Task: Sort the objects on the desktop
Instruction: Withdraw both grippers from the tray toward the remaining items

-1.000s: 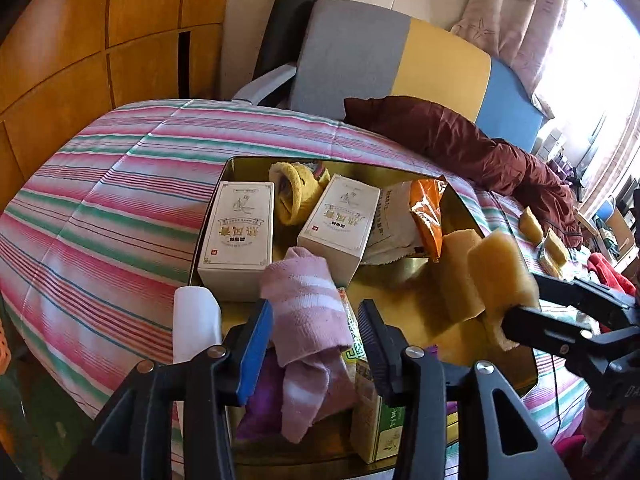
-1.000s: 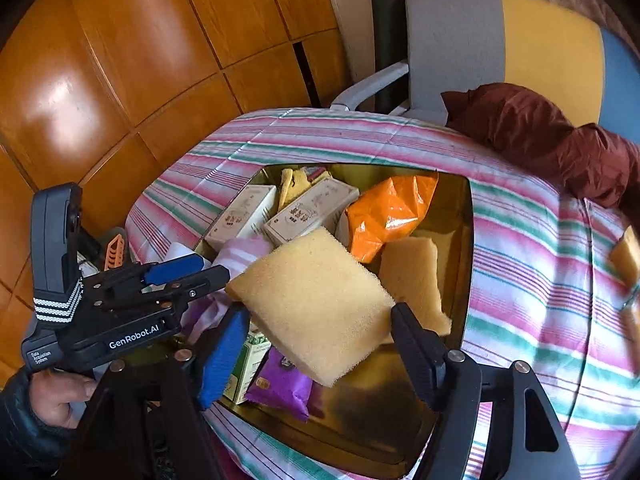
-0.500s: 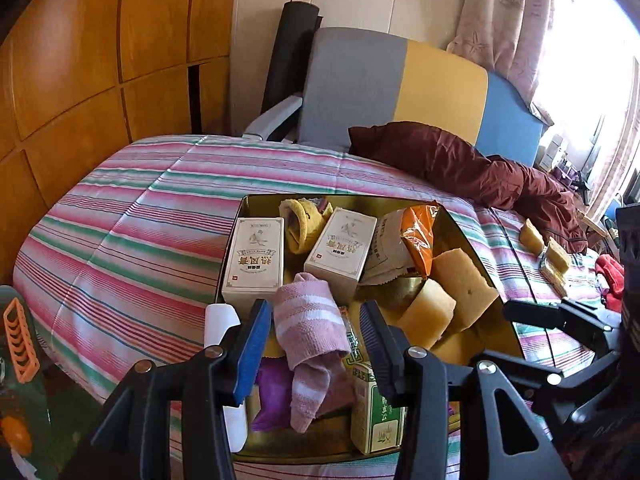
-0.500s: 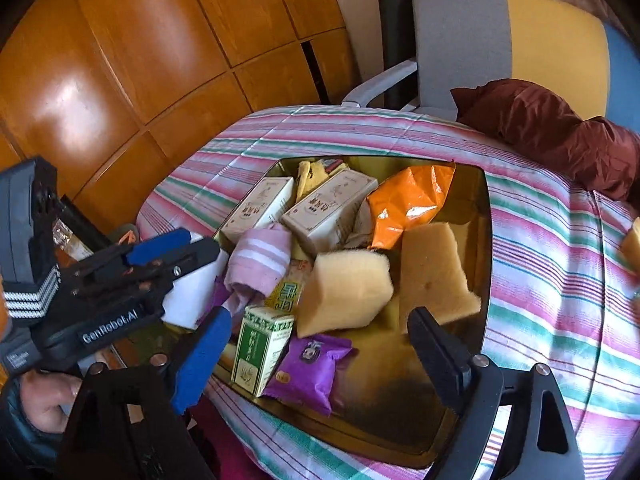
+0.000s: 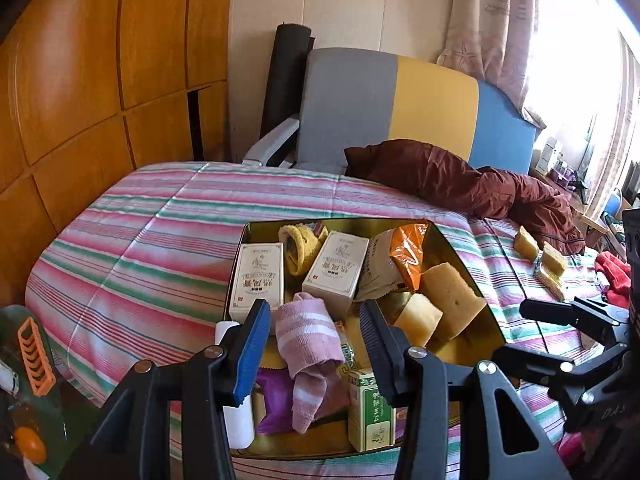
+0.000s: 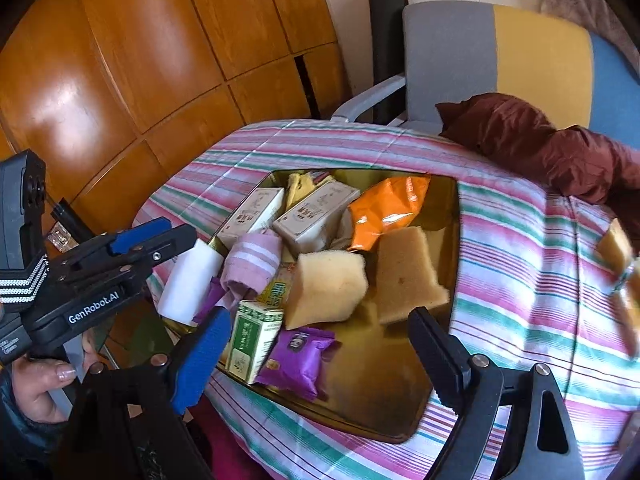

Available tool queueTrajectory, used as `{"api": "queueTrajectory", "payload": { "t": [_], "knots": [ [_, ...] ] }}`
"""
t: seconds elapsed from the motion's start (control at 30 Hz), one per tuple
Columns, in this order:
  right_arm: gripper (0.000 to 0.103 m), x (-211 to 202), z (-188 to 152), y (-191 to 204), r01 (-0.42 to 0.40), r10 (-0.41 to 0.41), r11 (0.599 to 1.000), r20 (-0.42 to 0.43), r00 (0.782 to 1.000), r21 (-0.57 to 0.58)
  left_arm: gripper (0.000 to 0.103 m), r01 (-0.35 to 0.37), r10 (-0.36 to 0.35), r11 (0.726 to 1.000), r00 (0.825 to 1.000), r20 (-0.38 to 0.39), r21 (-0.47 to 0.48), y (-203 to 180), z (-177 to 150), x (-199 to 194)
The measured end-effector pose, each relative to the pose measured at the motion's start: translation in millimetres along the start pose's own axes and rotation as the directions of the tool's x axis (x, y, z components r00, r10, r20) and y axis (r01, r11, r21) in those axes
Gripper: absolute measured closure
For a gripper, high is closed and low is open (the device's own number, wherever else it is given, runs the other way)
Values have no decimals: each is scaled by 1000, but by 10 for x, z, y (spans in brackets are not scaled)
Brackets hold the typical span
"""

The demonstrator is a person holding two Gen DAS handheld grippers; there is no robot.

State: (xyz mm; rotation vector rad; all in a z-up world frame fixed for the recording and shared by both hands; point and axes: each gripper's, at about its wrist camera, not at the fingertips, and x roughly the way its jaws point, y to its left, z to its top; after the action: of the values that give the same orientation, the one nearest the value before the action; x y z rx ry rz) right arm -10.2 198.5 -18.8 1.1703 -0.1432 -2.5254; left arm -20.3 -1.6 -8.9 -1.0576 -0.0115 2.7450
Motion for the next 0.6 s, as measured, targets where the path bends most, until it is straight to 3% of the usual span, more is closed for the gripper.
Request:
{"api": "queueTrajectory", "payload": {
  "t": [0.27,0.6],
  "knots": [
    [13,-240,-49,-314,69,-70,997,12,997,41,56,52,-53,998,998,20,31,-136,82,-89],
    [13,-469,-139,-941,183,-174,968,-66,983,174,56,138,-139,985,990,6,105,-529,156,-70]
  ]
}}
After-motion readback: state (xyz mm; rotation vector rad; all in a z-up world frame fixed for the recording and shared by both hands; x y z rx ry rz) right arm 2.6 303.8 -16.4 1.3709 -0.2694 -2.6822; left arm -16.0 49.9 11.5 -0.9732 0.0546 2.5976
